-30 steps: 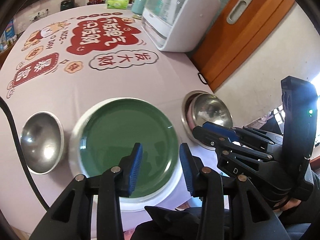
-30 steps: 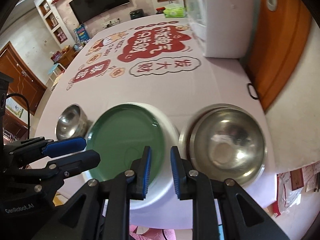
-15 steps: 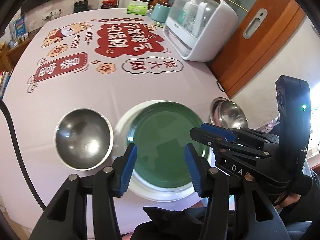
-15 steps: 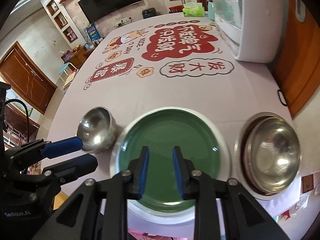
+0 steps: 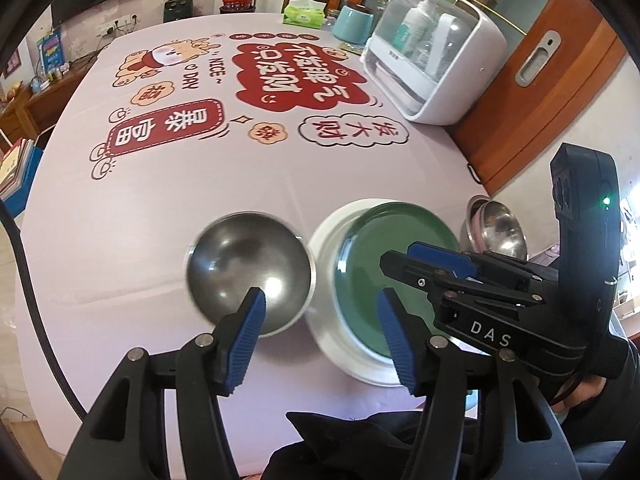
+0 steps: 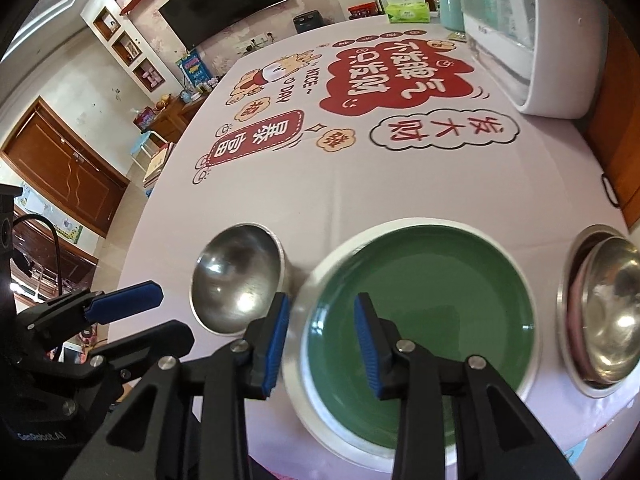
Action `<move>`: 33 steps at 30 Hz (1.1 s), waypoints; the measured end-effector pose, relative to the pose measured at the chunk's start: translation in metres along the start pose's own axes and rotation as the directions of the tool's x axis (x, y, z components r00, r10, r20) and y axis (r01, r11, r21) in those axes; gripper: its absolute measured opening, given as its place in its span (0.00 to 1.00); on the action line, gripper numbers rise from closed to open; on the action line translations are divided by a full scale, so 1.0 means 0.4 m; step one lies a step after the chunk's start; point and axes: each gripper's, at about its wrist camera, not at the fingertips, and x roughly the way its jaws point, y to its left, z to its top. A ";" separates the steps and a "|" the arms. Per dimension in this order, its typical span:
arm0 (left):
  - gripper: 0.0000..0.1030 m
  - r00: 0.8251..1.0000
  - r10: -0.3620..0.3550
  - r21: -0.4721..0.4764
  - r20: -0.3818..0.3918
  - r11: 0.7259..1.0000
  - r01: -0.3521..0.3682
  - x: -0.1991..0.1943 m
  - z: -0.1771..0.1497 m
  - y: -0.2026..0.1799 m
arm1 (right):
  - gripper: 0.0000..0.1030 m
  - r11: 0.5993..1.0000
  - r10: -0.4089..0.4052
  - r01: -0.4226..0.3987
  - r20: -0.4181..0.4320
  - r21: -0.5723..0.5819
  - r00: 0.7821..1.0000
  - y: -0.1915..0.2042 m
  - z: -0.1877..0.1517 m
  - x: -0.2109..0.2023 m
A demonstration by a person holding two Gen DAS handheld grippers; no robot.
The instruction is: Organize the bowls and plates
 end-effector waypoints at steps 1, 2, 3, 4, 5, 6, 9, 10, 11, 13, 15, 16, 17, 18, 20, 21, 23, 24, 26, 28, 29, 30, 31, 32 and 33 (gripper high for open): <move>0.57 1.000 0.002 0.001 -0.003 1.000 -0.002 0.000 0.002 0.010 | 0.33 1.000 0.006 -0.006 -0.001 0.008 1.000 0.007 0.001 0.007; 0.58 1.000 0.004 0.002 -0.005 1.000 -0.004 0.000 0.003 0.017 | 0.33 1.000 0.009 -0.009 -0.002 0.013 1.000 0.009 0.002 0.012; 0.59 1.000 0.005 0.004 -0.007 1.000 -0.005 -0.001 0.004 0.024 | 0.33 1.000 0.013 -0.013 -0.002 0.020 1.000 0.013 0.004 0.018; 0.59 1.000 0.007 0.007 -0.011 1.000 -0.007 -0.001 0.005 0.032 | 0.33 0.999 0.017 -0.017 -0.003 0.028 1.000 0.016 0.004 0.022; 0.60 1.000 0.008 0.011 -0.017 1.000 -0.008 0.001 0.006 0.042 | 0.33 0.999 0.020 -0.019 -0.004 0.038 1.000 0.020 0.006 0.029; 0.60 1.000 0.010 0.015 -0.024 1.000 -0.009 0.003 0.008 0.052 | 0.33 0.999 0.021 -0.021 -0.005 0.046 1.000 0.022 0.006 0.034; 0.60 0.999 0.014 0.023 -0.040 1.000 -0.014 0.009 0.010 0.074 | 0.33 0.997 0.027 -0.027 -0.007 0.075 1.000 0.031 0.008 0.052; 0.61 0.999 0.017 0.024 -0.045 1.000 -0.015 0.012 0.011 0.082 | 0.33 0.996 0.027 -0.027 -0.007 0.082 1.000 0.034 0.008 0.057; 0.61 0.999 0.018 0.025 -0.052 1.000 -0.017 0.017 0.013 0.092 | 0.33 0.996 0.026 -0.025 -0.008 0.088 1.000 0.039 0.007 0.063; 0.61 0.998 0.023 0.026 -0.065 0.999 -0.021 0.026 0.018 0.107 | 0.33 0.995 0.024 -0.022 -0.012 0.098 1.000 0.047 0.006 0.074; 0.61 0.996 0.036 0.026 -0.081 0.999 -0.034 0.039 0.022 0.126 | 0.33 0.994 0.024 -0.022 -0.015 0.108 1.000 0.053 0.005 0.084; 0.61 0.995 0.046 0.025 -0.090 0.999 -0.044 0.046 0.024 0.135 | 0.33 0.993 0.024 -0.021 -0.018 0.115 1.000 0.057 0.003 0.092; 0.61 0.994 0.053 0.023 -0.100 0.998 -0.051 0.053 0.026 0.147 | 0.33 0.993 0.023 -0.021 -0.022 0.119 0.999 0.061 0.001 0.097; 0.61 0.992 0.053 0.019 -0.111 0.999 -0.051 0.060 0.027 0.158 | 0.33 0.992 0.023 -0.020 -0.027 0.123 0.999 0.065 -0.001 0.103; 0.61 0.990 0.048 0.009 -0.131 0.999 -0.047 0.073 0.028 0.178 | 0.33 0.991 0.020 -0.015 -0.036 0.133 0.999 0.071 -0.005 0.114; 0.61 0.989 0.044 0.005 -0.141 0.999 -0.043 0.081 0.028 0.186 | 0.33 0.990 0.017 -0.011 -0.039 0.141 0.999 0.073 -0.007 0.119; 0.61 0.986 0.034 -0.004 -0.161 0.999 -0.035 0.095 0.028 0.202 | 0.33 0.988 0.010 -0.004 -0.041 0.154 0.999 0.074 -0.012 0.124; 0.61 0.985 0.028 -0.007 -0.169 1.000 -0.029 0.100 0.028 0.208 | 0.33 0.987 0.007 0.000 -0.042 0.162 0.999 0.075 -0.014 0.128; 0.61 0.982 0.017 -0.014 -0.190 1.000 -0.020 0.116 0.028 0.221 | 0.32 0.984 0.002 0.006 -0.045 0.177 0.999 0.073 -0.018 0.133; 0.61 0.978 0.012 -0.017 -0.210 1.000 -0.016 0.128 0.026 0.231 | 0.28 0.981 -0.003 0.012 -0.048 0.192 0.999 0.074 -0.023 0.138; 0.61 0.976 0.010 -0.017 -0.218 1.000 -0.014 0.134 0.026 0.235 | 0.25 0.980 -0.006 0.016 -0.050 0.200 0.999 0.075 -0.025 0.142; 0.61 0.974 0.005 -0.017 -0.224 1.000 -0.009 0.139 0.025 0.240 | 0.24 0.979 -0.007 0.018 -0.051 0.205 0.999 0.077 -0.027 0.143; 0.61 0.974 0.002 -0.018 -0.227 1.000 -0.007 0.143 0.026 0.245 | 0.22 0.977 -0.009 0.019 -0.052 0.211 0.999 0.078 -0.028 0.146; 0.61 0.973 0.003 -0.017 -0.229 1.000 -0.008 0.146 0.028 0.246 | 0.21 0.976 -0.009 0.020 -0.052 0.216 0.999 0.079 -0.029 0.149; 0.61 0.973 0.004 -0.016 -0.231 1.000 -0.008 0.150 0.029 0.249 | 0.19 0.975 -0.010 0.021 -0.052 0.221 0.999 0.080 -0.030 0.150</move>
